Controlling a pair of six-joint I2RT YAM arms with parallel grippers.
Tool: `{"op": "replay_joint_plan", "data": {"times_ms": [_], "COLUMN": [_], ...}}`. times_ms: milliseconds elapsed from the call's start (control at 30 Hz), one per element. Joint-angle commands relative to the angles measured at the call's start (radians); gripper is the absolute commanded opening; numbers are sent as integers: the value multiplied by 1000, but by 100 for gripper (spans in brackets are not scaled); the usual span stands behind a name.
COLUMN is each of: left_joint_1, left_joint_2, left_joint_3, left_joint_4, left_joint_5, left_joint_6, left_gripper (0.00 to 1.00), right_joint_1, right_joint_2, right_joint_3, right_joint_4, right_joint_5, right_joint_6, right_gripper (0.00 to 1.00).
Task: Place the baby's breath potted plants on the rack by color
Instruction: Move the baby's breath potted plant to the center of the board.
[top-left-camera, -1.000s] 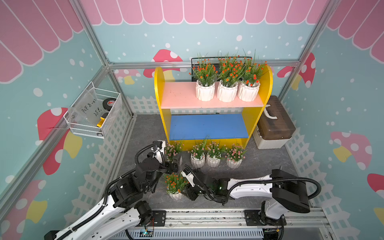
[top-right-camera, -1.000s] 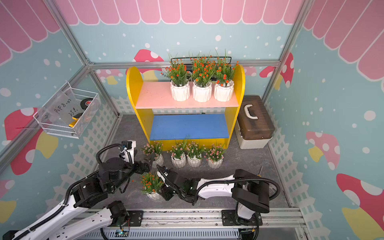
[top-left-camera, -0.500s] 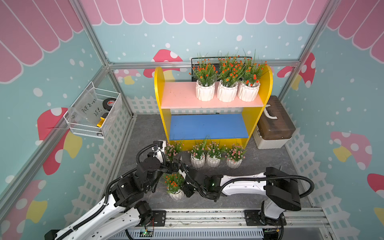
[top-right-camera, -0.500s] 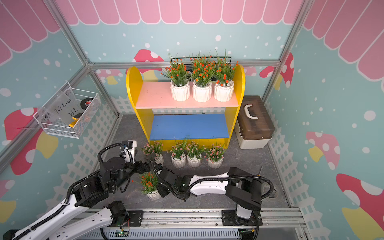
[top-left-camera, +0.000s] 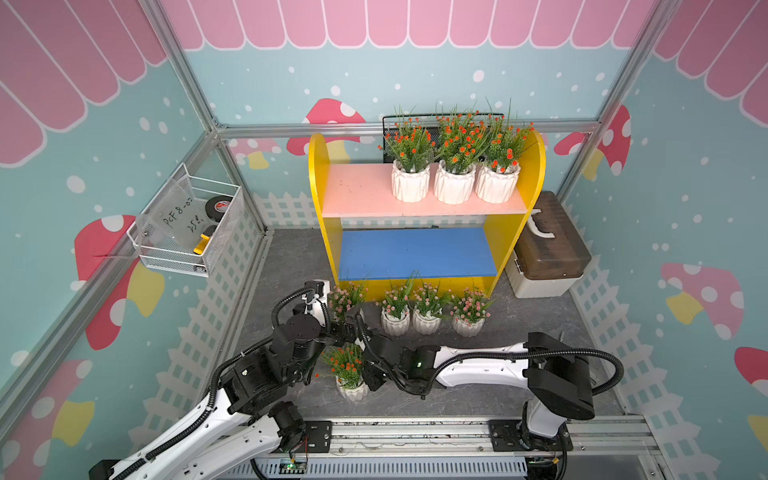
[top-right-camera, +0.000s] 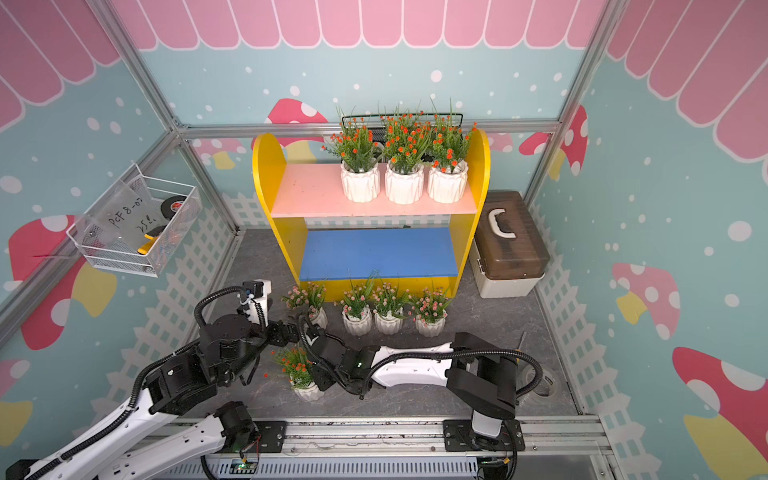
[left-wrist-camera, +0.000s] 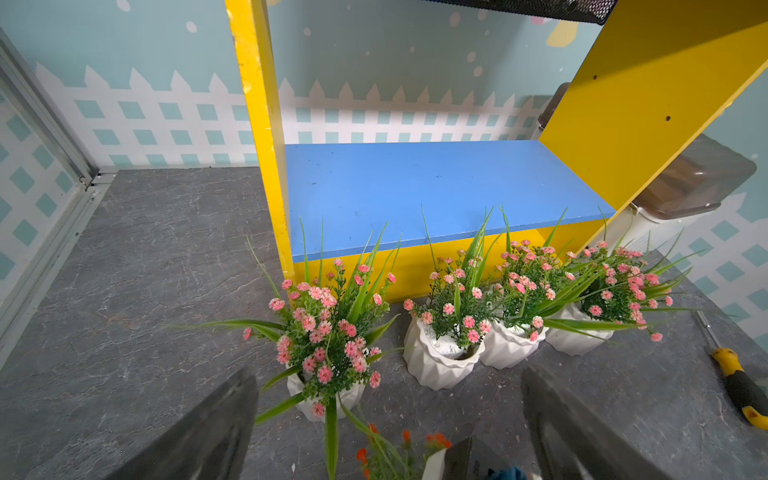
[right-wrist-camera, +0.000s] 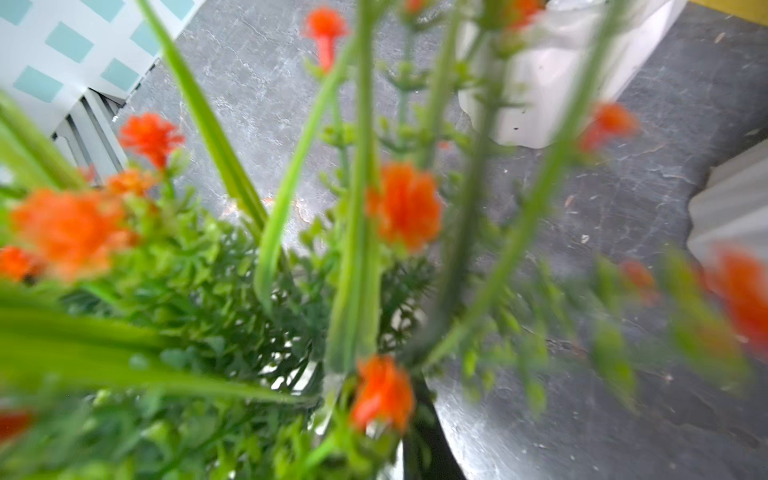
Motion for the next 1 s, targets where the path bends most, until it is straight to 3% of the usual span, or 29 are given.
{"op": "replay_joint_plan", "data": {"times_ms": [0, 367, 567, 767, 967], "left_joint_1": [-6, -6, -5, -6, -6], "left_joint_2": [-4, 5, 16, 24, 25], "left_joint_3": [-9, -14, -12, -12, -12], "left_joint_4": [-3, 10, 13, 19, 23], "left_joint_5": [13, 11, 12, 16, 19], "left_joint_6": [-14, -16, -16, -15, -14], "left_gripper": [97, 97, 97, 97, 97], "right_joint_1": [-23, -82, -99, -100, -99], "right_joint_2": [-16, -107, -177, -238, -259], "right_joint_3": [-3, -51, -76, -81, -112], "right_joint_4": [-181, -303, -315, -340, -322], "right_joint_5": [64, 98, 96, 96, 70], "right_joint_6": [-101, -184, -195, -152, -65], "right_gripper": [13, 11, 22, 30, 28]}}
